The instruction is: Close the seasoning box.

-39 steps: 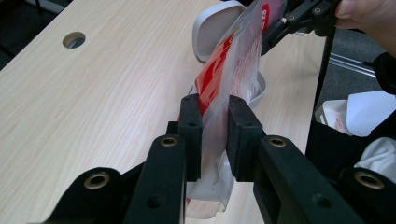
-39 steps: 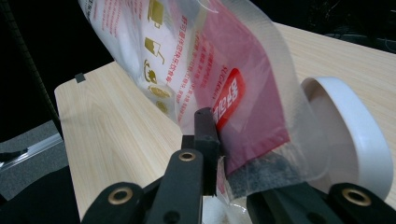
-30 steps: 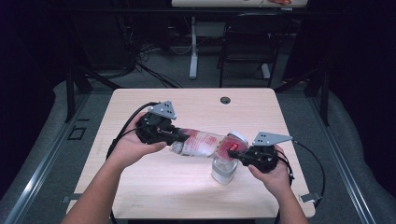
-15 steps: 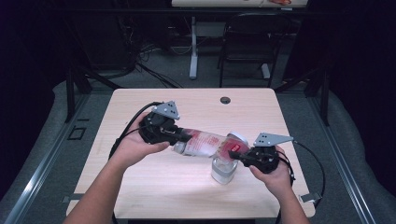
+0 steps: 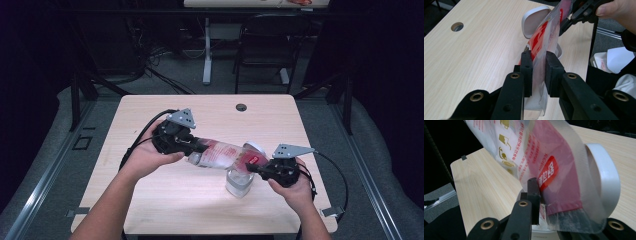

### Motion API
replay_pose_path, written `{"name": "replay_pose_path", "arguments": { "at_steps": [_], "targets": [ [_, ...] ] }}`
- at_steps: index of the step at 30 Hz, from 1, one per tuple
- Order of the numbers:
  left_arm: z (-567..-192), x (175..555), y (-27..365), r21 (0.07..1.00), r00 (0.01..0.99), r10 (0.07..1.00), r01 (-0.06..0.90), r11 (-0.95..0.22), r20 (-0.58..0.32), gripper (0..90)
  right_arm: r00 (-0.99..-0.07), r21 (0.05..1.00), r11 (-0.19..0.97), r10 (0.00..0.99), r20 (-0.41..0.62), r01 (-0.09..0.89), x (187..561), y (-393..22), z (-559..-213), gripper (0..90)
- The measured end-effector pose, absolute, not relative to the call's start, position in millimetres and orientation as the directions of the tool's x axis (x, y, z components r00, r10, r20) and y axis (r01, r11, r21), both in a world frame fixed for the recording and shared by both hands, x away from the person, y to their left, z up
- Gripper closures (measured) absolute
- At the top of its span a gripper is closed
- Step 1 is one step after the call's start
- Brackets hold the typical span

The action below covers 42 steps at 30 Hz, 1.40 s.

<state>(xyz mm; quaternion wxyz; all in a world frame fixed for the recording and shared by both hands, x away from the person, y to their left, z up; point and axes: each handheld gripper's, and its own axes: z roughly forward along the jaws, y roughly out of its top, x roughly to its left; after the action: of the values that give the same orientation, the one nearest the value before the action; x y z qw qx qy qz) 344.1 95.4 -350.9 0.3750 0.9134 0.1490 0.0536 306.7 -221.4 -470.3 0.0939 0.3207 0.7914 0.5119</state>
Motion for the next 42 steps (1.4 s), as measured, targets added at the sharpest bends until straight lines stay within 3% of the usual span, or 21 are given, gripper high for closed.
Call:
{"name": "replay_pose_path", "arguments": {
  "at_steps": [42],
  "targets": [
    [-352.4, 347.3, 90.1, 0.709, 0.953, 0.301, 0.232, -0.666, -0.030, 77.5, -0.770, 0.858, 0.292, 0.615, 0.170, 0.422, 304.7, -220.4, -475.8, 83.2]
  ]
}}
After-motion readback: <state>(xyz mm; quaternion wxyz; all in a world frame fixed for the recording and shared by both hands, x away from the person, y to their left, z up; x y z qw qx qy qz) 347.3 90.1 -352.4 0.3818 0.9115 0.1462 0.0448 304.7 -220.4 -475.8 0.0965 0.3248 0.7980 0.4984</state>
